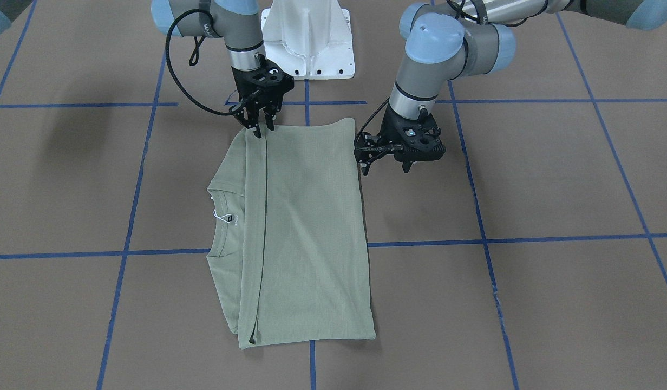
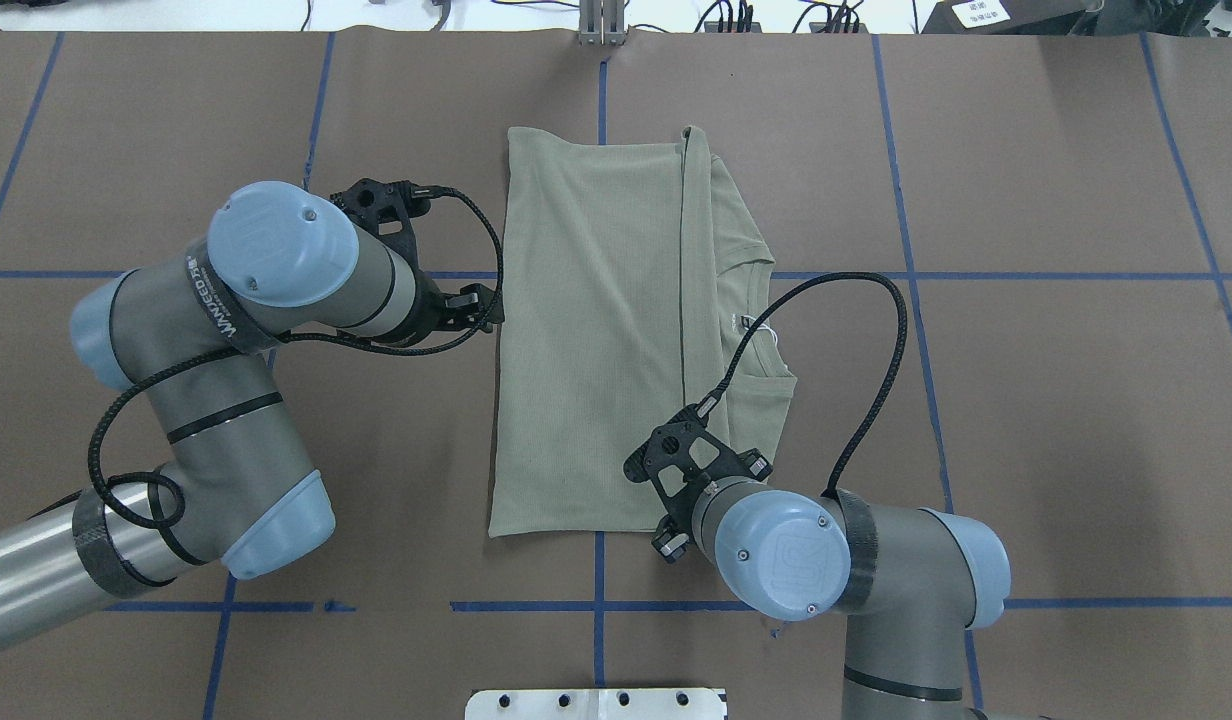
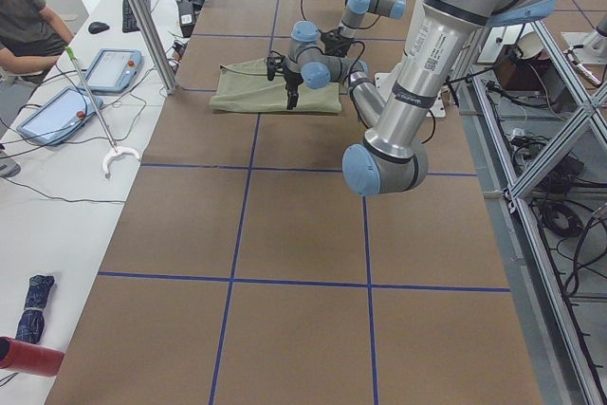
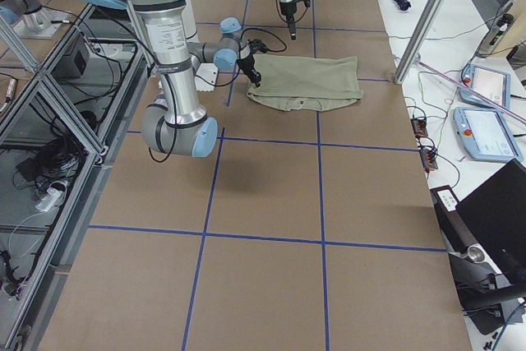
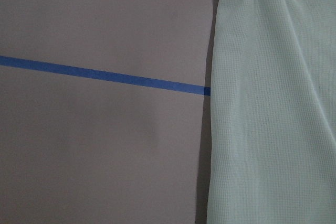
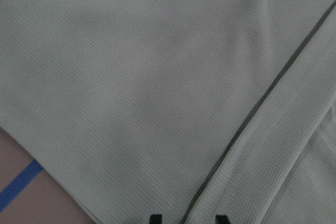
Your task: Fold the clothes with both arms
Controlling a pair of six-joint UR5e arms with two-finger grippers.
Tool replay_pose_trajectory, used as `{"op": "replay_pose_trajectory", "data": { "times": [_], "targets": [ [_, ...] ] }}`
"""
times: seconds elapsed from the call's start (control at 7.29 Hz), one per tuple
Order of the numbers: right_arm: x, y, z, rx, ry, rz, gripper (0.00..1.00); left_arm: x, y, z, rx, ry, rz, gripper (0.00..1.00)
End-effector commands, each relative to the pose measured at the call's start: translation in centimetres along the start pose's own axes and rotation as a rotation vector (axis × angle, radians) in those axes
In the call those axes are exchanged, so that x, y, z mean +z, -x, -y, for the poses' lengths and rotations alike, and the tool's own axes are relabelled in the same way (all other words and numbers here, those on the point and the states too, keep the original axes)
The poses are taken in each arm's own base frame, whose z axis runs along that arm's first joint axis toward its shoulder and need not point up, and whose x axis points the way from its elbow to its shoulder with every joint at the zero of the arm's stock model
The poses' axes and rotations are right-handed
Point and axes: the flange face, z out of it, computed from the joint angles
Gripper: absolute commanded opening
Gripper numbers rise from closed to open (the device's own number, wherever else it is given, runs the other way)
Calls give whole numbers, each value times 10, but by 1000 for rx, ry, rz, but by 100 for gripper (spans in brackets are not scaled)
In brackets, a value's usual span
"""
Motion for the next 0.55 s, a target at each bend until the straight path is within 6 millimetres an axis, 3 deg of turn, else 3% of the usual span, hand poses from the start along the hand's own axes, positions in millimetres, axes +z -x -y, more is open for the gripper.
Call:
{"op": "replay_pose_trajectory", "data": {
  "times": [0.0, 0.41],
  "targets": [
    [-3, 6, -3, -7, -3, 7, 44, 1, 0, -1, 0, 2, 0, 100],
    [-1, 0, -8, -7, 3, 0, 42, 2, -7, -7, -15, 9, -8, 100]
  ]
}}
